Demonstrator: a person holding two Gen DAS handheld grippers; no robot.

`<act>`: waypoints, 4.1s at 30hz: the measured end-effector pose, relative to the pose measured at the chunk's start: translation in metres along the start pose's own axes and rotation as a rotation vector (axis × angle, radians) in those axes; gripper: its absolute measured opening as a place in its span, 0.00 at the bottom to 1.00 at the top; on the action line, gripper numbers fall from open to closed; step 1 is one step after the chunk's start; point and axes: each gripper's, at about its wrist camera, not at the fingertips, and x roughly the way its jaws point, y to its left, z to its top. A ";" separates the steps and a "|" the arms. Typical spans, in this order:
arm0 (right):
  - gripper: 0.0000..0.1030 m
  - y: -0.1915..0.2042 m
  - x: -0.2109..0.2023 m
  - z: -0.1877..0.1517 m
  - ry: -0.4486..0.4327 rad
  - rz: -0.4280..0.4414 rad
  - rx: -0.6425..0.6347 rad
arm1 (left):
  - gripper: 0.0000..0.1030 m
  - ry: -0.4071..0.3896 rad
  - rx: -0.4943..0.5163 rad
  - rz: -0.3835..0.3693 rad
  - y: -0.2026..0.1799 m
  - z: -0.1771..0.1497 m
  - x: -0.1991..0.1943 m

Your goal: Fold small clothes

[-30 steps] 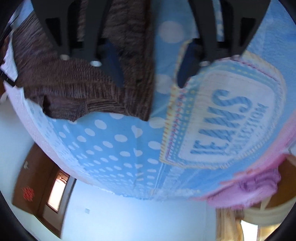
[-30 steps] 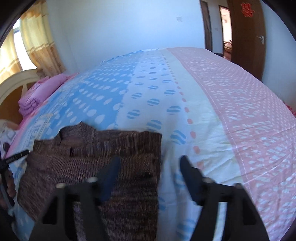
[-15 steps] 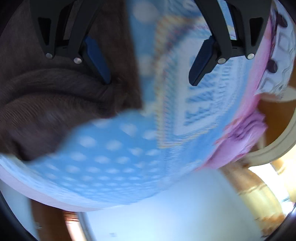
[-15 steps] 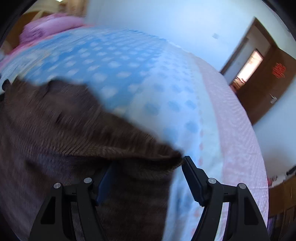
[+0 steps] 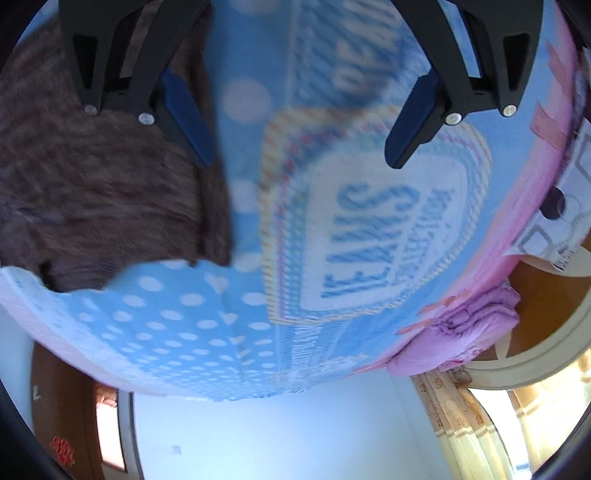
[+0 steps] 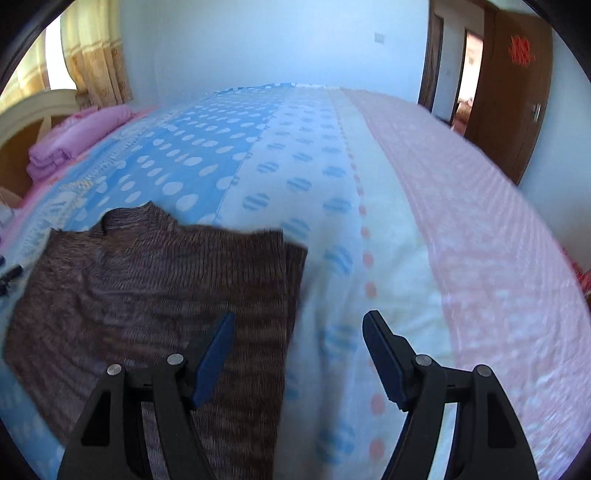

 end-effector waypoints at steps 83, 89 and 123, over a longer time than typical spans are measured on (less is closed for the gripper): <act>0.52 0.372 -0.030 -0.132 -0.115 0.156 -0.707 | 1.00 0.068 -0.128 -0.202 -0.005 0.009 0.068; 0.52 0.381 -0.029 -0.132 -0.129 0.108 -0.710 | 1.00 0.058 -0.124 -0.220 -0.006 0.012 0.070; 0.08 0.384 -0.036 -0.128 -0.155 0.164 -0.650 | 0.08 0.053 -0.178 -0.510 0.001 0.017 0.071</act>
